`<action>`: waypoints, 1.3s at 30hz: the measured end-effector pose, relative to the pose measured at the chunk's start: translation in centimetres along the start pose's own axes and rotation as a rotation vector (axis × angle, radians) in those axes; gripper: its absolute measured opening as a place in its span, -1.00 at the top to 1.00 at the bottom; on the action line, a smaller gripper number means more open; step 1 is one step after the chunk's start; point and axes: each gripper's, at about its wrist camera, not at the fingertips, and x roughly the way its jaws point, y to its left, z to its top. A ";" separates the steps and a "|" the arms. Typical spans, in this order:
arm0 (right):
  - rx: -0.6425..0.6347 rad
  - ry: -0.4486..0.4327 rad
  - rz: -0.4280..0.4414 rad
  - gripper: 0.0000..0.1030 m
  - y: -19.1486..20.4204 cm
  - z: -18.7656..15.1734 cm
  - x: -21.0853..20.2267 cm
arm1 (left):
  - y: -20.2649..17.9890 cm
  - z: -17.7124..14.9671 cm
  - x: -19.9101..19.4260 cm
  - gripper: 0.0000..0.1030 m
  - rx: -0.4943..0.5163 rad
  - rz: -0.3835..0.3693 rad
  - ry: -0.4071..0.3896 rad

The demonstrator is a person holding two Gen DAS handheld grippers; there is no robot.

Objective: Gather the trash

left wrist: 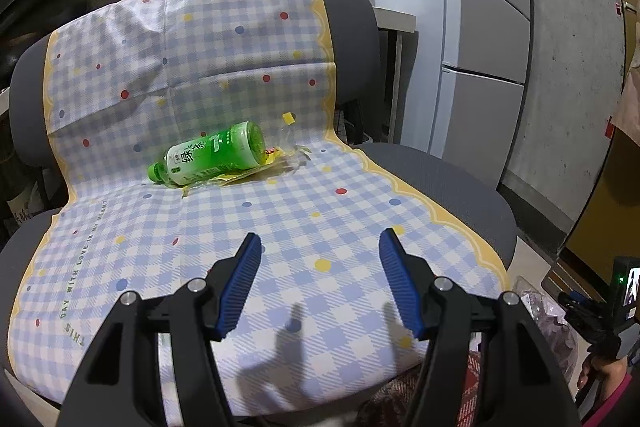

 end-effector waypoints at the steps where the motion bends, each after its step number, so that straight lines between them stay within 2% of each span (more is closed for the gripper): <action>1: 0.021 0.013 0.002 0.39 -0.7 -0.2 0.4 | 0.0 0.0 0.1 -0.17 0.000 0.001 0.002; 10: 0.116 0.110 0.039 0.39 -3.5 -4.1 3.5 | -1.5 0.0 1.1 -0.16 0.032 -0.003 0.021; 19: 0.249 0.189 0.107 0.42 -4.8 -5.3 7.4 | -2.2 -0.5 1.5 -0.16 0.058 0.014 0.034; 21: 0.271 0.201 0.132 0.56 -5.0 -5.4 8.0 | -2.2 -0.4 1.5 -0.16 0.058 0.017 0.034; 23: 0.297 0.210 0.141 0.81 -5.4 -5.3 8.4 | -2.3 -0.4 1.5 -0.17 0.061 0.018 0.032; 27: 0.248 0.138 0.144 0.87 -5.3 -4.1 6.5 | -2.3 -0.3 1.3 -0.16 0.063 0.017 0.027; 29: 0.201 0.072 0.127 0.88 -4.9 -3.1 4.7 | -2.3 -0.3 1.3 -0.16 0.059 0.013 0.025; 31: 0.146 -0.037 0.110 0.89 -4.5 -2.0 2.7 | -2.2 -0.3 1.2 -0.16 0.057 0.010 0.023; 35: 0.051 -0.158 0.047 0.90 -3.2 -1.1 -0.1 | -2.1 -0.3 0.9 -0.16 0.050 0.008 0.016; 39: 0.017 -0.143 0.094 0.80 -2.2 -0.7 -1.1 | -1.5 -0.1 0.4 -0.16 0.032 0.012 0.002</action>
